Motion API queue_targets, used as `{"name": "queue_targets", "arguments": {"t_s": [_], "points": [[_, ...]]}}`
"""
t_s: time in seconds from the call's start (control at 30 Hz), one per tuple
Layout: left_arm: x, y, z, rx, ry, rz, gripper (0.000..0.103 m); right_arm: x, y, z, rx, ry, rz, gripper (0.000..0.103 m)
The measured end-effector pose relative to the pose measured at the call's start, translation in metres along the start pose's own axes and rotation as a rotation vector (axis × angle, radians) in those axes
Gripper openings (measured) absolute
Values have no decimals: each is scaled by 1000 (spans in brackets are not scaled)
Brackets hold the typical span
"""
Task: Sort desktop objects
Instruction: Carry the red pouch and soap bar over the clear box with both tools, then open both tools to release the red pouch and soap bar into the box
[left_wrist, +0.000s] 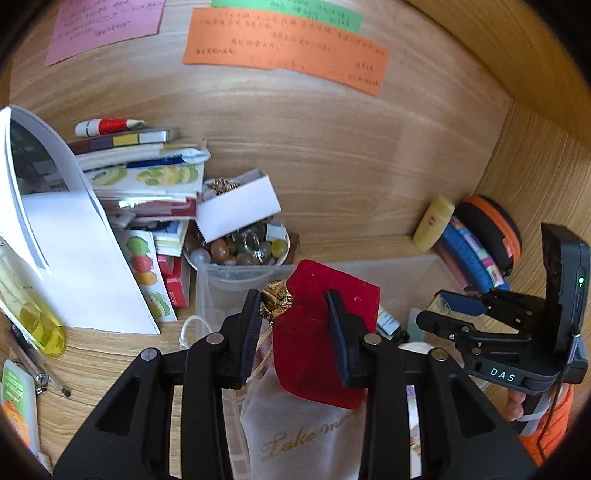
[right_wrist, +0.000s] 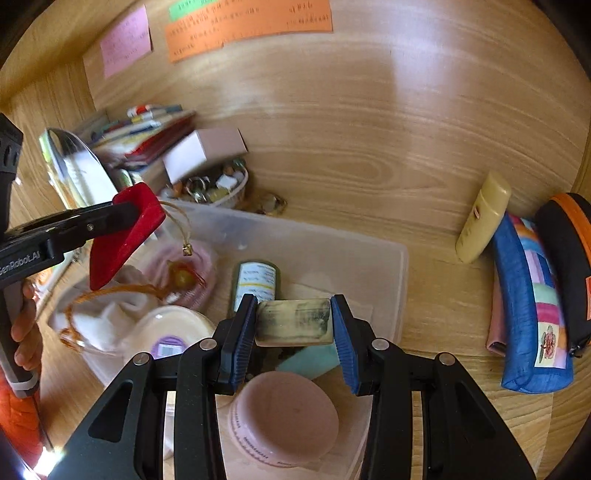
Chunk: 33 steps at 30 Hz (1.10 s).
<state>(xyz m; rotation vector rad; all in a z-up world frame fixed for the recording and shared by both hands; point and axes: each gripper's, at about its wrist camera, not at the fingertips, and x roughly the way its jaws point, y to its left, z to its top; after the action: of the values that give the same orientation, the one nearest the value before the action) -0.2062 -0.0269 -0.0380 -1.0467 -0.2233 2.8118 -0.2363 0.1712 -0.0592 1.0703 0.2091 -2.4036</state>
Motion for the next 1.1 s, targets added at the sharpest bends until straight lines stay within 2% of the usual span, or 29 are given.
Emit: {"name": "queue_targets", "arguments": {"t_s": [0.17,0.33,0.47,0.53,0.57,0.67,0.73,0.87,0.9,0.93,1.0,1.1], "points": [[4,0,-2,2,18,3,36,7,2,-2,-10,18,-9,37],[2,2,-3,-17,11,-10,52,10,6,-3,-26,24,-20,37],[-3,2,-1,-14,-11,-5,57,9,9,-4,-36,19,-23,37],[-6,1,-1,-8,-22,-3,64,6,9,-3,-39,11,-24,37],[-7,0,-1,-5,-26,-1,66,5,9,-3,-37,6,-23,40],[-12,-3,0,7,-45,9,68,-1,9,-1,-29,-18,-27,54],[-15,-5,1,11,-56,12,75,-6,10,1,-30,-44,-28,58],[-28,-6,3,8,-61,18,77,-19,11,5,-23,-87,-26,71],[-34,-7,4,8,-69,18,81,-23,11,6,-22,-98,-33,74],[-38,-7,4,8,-75,20,88,-28,12,8,-20,-112,-38,75],[-53,-8,4,14,-106,31,93,-36,14,10,-16,-131,-39,77],[-71,-12,0,35,-131,55,94,-51,17,10,-13,-162,-43,82]]}}
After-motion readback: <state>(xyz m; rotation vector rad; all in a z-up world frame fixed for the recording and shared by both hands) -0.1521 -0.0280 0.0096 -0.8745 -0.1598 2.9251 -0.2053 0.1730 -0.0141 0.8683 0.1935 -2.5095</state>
